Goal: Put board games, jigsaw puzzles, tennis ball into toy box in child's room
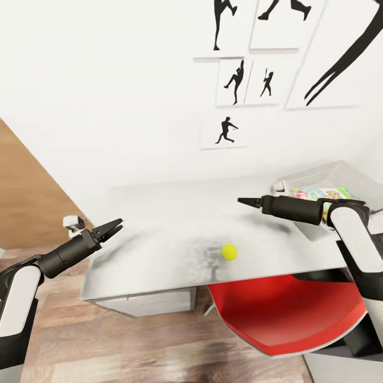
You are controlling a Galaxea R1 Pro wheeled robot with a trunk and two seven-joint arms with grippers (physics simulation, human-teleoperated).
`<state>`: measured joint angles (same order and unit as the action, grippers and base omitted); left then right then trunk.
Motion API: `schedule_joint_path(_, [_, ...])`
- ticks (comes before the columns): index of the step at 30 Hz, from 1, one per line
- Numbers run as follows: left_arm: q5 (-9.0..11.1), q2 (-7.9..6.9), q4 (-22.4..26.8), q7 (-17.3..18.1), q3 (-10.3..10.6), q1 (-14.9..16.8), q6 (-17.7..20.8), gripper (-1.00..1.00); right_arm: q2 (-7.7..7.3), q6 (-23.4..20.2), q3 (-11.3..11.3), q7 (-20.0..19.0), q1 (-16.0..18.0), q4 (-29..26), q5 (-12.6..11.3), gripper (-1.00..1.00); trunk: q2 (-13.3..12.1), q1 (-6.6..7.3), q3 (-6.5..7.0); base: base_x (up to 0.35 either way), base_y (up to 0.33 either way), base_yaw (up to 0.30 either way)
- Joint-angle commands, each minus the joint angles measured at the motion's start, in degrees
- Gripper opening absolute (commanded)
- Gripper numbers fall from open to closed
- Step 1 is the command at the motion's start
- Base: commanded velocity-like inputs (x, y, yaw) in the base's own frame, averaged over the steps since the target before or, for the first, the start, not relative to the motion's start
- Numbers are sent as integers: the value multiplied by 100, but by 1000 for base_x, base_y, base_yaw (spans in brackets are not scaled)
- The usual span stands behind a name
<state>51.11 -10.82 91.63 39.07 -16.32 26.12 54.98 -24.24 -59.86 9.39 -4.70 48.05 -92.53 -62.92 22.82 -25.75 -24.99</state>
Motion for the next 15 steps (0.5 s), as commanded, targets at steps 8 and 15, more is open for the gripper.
schedule_joint_path(8, [-14, -1, -11, 15, -4, 7, 47, 100, -23, -14, 326, 265, -61, -2, 168, 100, 10, -3, -3, 0, 0, 165])
schedule_joint_path(15, [-19, -2, -17, 10, -3, 13, 53, 100, -21, -14, 417, 948, -286, -2, 385, 100, 10, -3, -2, 0, 0, 44])
